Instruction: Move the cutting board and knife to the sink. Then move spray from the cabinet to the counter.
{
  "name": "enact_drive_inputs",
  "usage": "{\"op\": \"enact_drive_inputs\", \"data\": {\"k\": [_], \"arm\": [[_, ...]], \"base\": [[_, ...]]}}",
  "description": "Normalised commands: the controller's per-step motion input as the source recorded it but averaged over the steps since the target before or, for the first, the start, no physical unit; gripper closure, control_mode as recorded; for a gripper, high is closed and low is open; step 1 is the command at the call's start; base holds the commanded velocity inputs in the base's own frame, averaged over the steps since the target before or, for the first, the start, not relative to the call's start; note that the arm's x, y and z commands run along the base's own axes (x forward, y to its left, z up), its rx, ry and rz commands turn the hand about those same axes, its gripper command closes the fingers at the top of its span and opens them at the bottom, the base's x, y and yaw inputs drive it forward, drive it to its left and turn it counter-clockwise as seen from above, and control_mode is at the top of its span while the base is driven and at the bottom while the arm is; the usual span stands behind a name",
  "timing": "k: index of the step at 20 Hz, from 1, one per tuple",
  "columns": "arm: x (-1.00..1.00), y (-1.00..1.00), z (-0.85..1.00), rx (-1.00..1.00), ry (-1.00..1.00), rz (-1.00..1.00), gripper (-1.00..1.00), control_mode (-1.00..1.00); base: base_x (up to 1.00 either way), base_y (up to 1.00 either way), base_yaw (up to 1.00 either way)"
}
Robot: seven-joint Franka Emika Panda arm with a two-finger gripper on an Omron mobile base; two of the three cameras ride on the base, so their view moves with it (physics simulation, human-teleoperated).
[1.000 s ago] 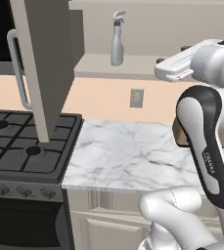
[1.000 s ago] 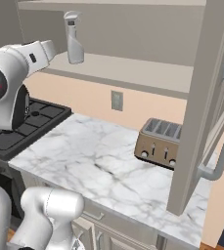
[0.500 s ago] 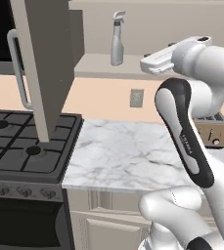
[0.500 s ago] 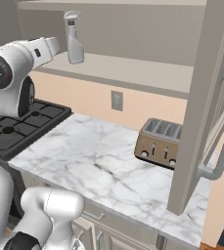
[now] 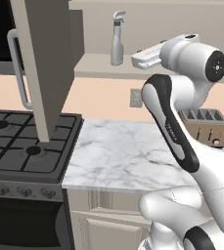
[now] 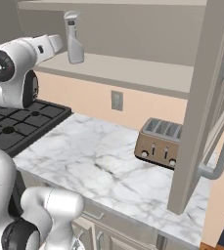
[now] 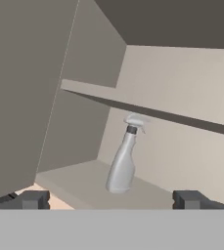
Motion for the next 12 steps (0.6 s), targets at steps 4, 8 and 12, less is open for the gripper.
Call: {"op": "enact_drive_inputs", "data": {"k": [4, 8, 12], "arm": [[0.34, 0.0, 0.0, 0.0, 0.0, -0.02, -1.0, -1.0], [0.26, 0.0, 0.0, 0.0, 0.0, -0.02, -1.0, -1.0], [0.16, 0.0, 0.0, 0.0, 0.0, -0.02, -1.0, -1.0]], "base": [[0.0, 0.0, 0.0], [0.0, 0.0, 0.0], [0.0, 0.0, 0.0]]}}
